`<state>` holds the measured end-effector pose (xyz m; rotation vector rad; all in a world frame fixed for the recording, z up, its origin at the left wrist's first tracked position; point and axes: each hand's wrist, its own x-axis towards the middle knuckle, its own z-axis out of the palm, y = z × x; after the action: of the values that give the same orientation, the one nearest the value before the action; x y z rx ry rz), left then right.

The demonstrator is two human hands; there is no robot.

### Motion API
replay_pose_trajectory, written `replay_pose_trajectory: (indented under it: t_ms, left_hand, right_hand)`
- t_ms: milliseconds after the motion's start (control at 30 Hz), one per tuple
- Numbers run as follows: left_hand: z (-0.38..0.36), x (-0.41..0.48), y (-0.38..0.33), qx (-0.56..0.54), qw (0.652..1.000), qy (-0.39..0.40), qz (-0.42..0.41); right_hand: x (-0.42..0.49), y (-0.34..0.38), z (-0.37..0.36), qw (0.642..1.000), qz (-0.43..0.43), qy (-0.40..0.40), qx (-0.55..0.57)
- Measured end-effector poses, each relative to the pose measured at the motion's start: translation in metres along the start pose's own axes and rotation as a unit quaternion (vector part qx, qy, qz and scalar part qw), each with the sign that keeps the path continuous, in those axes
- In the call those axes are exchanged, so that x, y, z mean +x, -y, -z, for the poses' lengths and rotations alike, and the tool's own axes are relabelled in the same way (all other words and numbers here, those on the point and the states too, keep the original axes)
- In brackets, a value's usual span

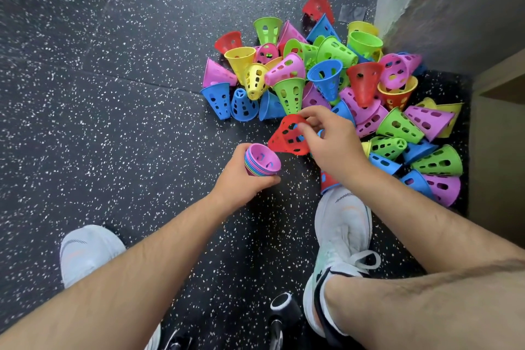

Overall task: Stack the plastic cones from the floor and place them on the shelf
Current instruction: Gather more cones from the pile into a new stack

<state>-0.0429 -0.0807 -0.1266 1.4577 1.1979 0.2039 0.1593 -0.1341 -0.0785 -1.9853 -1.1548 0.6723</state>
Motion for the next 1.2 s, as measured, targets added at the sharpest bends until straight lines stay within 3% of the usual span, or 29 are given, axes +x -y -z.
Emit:
replay_pose_trajectory:
  t_ms: [167, 367, 500, 633, 900, 1067, 1200]
  left_hand:
    - [-0.003, 0.000, -0.009, -0.015, 1.000, 0.008, -0.022]
    - [-0.013, 0.005, -0.018, -0.022, 0.999, 0.015, -0.045]
    - [-0.020, 0.007, -0.023, -0.010, 0.999, 0.027, -0.041]
    - [-0.026, 0.010, -0.028, -0.001, 0.998, 0.040, -0.039]
    - [-0.029, 0.014, -0.033, 0.005, 0.998, 0.049, -0.033]
    - [-0.025, 0.018, -0.029, 0.006, 0.999, 0.044, -0.025]
    - [-0.023, 0.019, -0.024, 0.007, 0.999, 0.041, -0.019]
  right_hand:
    - [-0.004, 0.000, -0.012, 0.998, -0.038, 0.048, 0.035]
    - [-0.010, -0.029, -0.017, 0.985, 0.013, 0.142, -0.101]
    - [-0.011, -0.039, 0.000, 0.986, 0.045, 0.067, -0.148]
    - [-0.014, -0.049, 0.010, 0.985, -0.010, -0.003, -0.173]
    - [-0.003, -0.058, 0.001, 0.972, -0.101, 0.026, -0.212]
    - [0.003, -0.055, -0.004, 0.977, -0.140, 0.014, -0.159]
    - [-0.005, -0.051, 0.002, 0.984, -0.102, -0.013, -0.147]
